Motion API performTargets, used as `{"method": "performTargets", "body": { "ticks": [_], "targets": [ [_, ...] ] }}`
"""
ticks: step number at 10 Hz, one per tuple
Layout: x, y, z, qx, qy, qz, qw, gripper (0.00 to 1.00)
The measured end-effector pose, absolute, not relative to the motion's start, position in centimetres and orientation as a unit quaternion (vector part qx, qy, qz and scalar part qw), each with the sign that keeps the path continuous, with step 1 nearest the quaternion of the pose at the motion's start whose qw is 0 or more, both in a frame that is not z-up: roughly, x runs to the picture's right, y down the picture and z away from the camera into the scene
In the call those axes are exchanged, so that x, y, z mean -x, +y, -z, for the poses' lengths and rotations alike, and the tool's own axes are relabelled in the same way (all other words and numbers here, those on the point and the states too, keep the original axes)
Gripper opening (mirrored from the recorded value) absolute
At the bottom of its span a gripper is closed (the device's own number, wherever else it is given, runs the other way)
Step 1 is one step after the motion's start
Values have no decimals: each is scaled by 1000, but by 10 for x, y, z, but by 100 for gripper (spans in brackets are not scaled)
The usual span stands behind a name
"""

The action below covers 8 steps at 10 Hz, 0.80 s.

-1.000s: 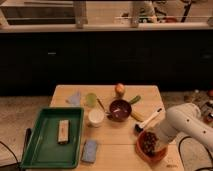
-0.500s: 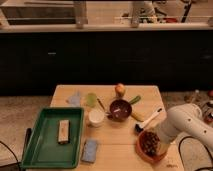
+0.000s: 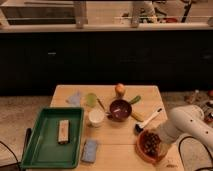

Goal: Place grapes in table surface

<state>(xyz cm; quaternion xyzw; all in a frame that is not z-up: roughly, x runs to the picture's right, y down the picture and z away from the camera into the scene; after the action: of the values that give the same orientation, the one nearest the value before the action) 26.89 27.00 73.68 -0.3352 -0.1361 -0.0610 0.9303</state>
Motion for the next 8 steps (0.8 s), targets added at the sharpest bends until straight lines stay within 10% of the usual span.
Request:
{"method": "performTargets", "body": {
  "ticks": [4, 8],
  "targets": [
    [-260, 274, -757, 346, -149, 63, 924, 69],
    [-253, 278, -773, 359, -161, 66, 917, 29]
  ]
}}
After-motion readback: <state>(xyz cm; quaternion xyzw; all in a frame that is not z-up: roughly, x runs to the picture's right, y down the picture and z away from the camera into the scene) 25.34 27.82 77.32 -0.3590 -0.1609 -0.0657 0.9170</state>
